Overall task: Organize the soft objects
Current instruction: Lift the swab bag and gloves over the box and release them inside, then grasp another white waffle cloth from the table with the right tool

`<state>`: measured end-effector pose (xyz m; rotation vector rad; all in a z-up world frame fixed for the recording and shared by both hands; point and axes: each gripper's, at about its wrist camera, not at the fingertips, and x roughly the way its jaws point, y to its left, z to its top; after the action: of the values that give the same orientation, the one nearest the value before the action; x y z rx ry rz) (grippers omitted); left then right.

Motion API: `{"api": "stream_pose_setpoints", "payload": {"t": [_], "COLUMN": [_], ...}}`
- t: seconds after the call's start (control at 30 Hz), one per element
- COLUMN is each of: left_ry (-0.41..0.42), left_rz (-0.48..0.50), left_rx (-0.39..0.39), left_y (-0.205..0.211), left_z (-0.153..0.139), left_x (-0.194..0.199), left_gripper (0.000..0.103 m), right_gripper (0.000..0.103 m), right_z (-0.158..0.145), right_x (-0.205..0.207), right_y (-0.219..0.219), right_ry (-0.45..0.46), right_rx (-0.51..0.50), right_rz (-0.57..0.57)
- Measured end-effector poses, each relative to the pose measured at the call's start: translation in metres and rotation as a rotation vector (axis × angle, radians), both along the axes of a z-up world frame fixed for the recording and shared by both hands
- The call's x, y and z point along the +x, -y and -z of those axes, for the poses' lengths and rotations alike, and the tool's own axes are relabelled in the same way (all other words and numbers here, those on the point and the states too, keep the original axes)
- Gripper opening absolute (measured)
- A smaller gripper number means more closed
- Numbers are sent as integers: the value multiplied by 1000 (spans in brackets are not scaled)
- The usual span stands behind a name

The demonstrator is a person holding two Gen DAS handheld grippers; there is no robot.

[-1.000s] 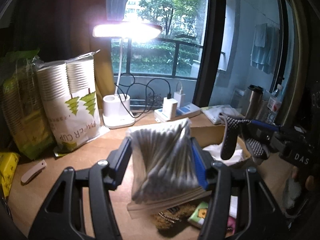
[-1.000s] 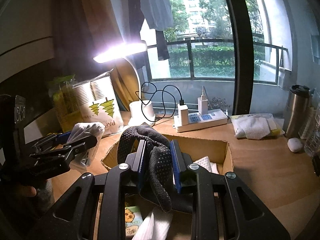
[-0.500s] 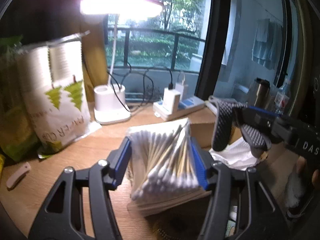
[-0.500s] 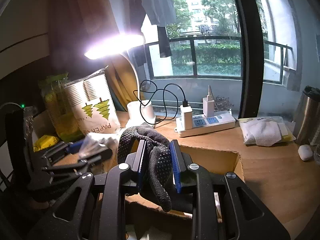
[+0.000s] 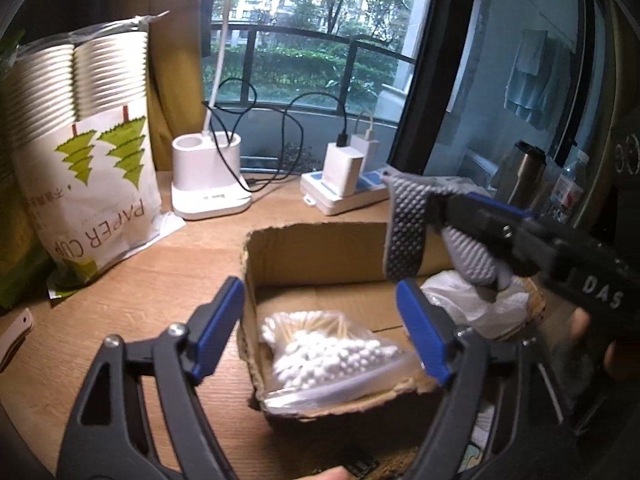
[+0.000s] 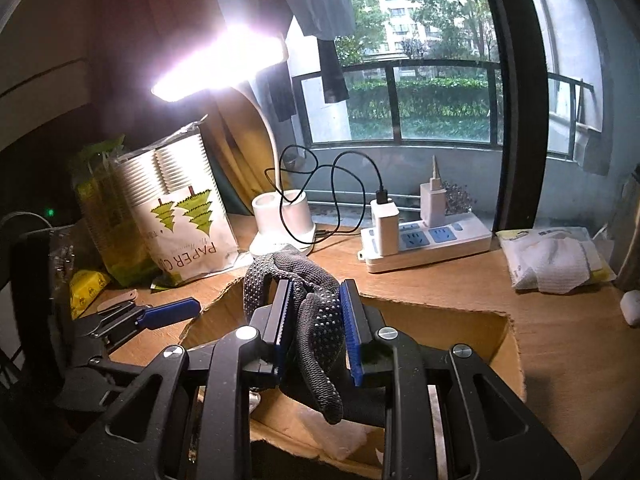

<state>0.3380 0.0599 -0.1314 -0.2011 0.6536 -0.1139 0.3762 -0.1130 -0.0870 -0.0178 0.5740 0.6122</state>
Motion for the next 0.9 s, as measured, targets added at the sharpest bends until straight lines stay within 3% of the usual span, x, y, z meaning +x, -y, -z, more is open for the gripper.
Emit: {"api": "stream_pose_setpoints", "payload": {"t": [0.2,0.27,0.33,0.9], "left_ry": [19,20,22,81], "left_rz": [-42,-53,-65,-81], "left_rx": [-5,-5,-2,6], "left_y": [-13,-17,-21,-21], "left_z": [-7,-8,-9,-37], "left_x": [-12,-15,-19,-65], "left_gripper": [80,80,80,80], "right_gripper": [31,46,51,51], "right_z": [4,6,7,-23], "right_x": [3,3,1,-49], "right_y": [-8,-11,-11,0], "right_ry": [-15,-21,-27,23], "right_rx": [-4,-19,-26,-32], "right_rz": [-9,-9,2,18]}}
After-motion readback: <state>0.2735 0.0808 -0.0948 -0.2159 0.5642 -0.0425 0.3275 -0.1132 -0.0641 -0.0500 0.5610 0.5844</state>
